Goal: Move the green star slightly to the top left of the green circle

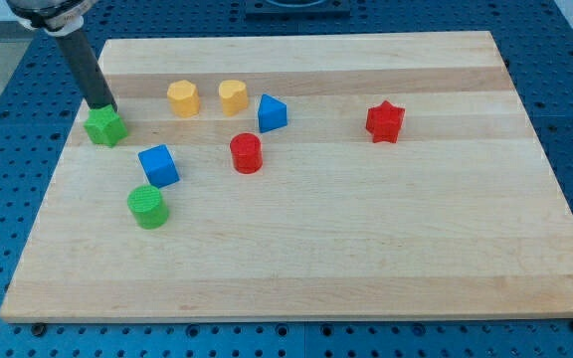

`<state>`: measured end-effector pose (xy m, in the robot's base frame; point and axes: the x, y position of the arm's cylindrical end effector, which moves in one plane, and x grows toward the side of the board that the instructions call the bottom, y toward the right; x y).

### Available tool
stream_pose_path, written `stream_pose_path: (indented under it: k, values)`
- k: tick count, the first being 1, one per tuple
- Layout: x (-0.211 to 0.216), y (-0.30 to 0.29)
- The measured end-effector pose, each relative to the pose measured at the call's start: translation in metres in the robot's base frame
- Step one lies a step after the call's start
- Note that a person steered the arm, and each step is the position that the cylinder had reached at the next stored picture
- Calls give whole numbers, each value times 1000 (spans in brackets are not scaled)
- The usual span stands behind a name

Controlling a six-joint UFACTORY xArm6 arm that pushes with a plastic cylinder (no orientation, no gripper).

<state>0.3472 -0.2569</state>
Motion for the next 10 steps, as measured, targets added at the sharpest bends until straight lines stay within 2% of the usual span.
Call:
stream_pose_path:
  k: [2,4,6,8,10]
  values:
    - [0,-2]
    - [-44,-21]
    - [-34,-21]
    - [21,-21]
    - [98,-21]
